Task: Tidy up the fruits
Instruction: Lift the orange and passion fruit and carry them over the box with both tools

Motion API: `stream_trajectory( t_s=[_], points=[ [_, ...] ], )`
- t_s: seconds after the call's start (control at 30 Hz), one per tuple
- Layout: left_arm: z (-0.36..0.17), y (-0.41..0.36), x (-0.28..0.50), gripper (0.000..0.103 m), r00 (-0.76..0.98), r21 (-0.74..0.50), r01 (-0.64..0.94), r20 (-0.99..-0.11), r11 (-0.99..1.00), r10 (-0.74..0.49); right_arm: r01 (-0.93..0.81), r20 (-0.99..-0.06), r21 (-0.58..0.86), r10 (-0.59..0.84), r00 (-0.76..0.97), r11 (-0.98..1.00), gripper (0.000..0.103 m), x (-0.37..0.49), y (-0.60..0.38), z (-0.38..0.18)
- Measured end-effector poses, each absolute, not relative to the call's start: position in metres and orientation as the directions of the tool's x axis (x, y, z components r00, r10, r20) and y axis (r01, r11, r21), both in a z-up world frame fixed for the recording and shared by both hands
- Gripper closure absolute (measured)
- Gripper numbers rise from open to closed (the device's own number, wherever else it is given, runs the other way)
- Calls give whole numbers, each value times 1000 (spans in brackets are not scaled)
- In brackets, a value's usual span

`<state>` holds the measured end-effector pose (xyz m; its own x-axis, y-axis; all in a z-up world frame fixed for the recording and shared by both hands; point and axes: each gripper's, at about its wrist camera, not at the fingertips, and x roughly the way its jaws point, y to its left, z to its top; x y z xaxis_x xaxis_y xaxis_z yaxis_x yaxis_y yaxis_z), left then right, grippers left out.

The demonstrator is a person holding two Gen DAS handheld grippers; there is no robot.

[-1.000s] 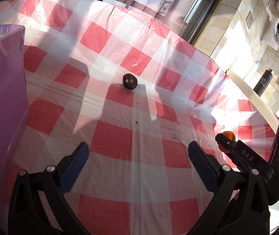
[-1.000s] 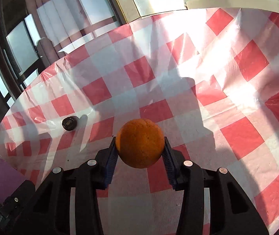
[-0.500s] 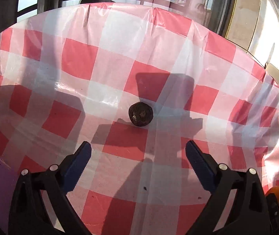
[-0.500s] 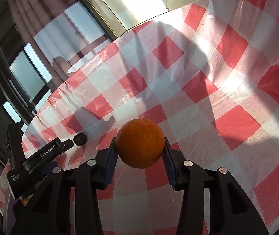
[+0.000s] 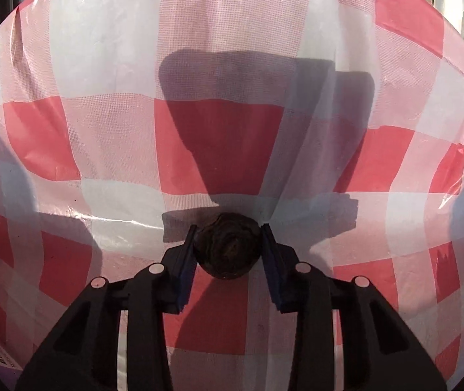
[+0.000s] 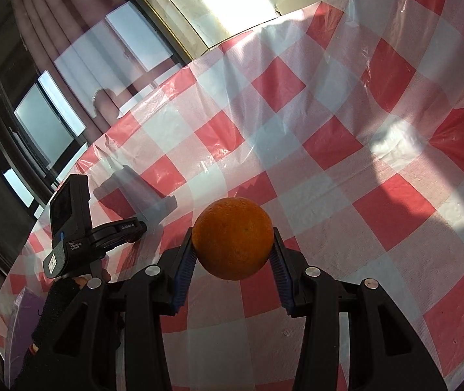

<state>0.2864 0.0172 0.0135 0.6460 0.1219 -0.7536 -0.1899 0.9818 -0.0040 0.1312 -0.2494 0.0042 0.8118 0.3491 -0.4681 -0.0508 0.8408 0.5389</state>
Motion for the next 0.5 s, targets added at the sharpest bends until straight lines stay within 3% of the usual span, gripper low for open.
stream_trajectory(
  t_s=[0.17, 0.37, 0.5],
  points=[
    [25, 12, 198, 66, 748, -141, -136, -664, 981, 8, -51, -467, 539, 348, 813, 841, 59, 131, -249, 4],
    [38, -9, 61, 66, 824, -221, 3, -552, 975, -127, -49, -465, 537, 345, 816, 842, 59, 129, -248, 4],
    [33, -10, 22, 66, 849, -263, 38, -501, 964, -170, -49, -463, 537, 343, 817, 842, 59, 128, -248, 5]
  ],
)
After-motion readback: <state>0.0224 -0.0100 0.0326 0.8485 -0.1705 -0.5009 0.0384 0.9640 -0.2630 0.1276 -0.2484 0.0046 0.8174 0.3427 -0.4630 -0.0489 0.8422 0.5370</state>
